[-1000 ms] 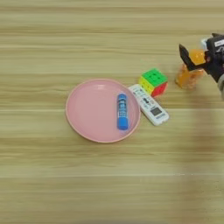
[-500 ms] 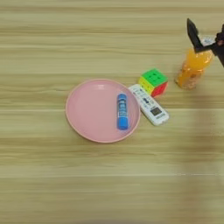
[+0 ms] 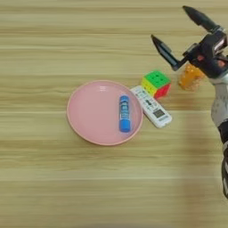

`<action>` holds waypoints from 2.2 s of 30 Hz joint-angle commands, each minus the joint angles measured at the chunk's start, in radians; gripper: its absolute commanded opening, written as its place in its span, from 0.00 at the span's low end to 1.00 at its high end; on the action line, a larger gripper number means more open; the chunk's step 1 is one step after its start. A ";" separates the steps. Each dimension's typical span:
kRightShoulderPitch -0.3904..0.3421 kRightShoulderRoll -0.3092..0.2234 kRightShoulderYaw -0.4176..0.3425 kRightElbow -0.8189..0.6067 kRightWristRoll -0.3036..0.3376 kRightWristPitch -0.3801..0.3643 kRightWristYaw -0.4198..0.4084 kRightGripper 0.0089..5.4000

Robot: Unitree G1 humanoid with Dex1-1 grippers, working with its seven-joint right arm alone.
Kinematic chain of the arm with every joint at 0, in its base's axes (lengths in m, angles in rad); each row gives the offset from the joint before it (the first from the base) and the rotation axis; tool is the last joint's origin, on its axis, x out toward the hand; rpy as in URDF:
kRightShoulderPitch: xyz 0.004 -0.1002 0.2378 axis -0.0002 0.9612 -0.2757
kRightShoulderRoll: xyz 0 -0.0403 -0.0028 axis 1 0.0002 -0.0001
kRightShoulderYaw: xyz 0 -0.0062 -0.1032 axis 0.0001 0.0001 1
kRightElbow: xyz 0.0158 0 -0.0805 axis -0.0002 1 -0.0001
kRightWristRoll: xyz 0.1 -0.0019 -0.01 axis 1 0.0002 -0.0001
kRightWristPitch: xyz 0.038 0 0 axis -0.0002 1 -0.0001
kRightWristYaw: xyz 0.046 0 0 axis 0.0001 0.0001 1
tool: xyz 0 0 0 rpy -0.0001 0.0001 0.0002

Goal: Move the objects on the table

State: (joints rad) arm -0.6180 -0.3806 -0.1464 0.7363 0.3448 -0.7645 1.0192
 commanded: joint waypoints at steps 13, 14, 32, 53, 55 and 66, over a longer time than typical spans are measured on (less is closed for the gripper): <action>0.094 -0.050 0.169 -0.145 -0.110 0.135 0.146 0.99; 0.100 -0.054 0.179 -0.143 -0.124 0.145 0.150 0.99; 0.151 -0.104 0.262 -0.131 -0.265 0.215 0.191 0.99; 0.123 -0.069 0.292 -0.047 -0.356 0.161 0.089 0.99; 0.119 -0.065 0.295 -0.038 -0.368 0.154 0.073 0.99; 0.099 -0.062 0.330 0.015 -0.447 0.124 -0.012 0.99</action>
State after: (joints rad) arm -0.4546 -0.4176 0.1850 0.7618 -0.0799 -0.6393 1.0513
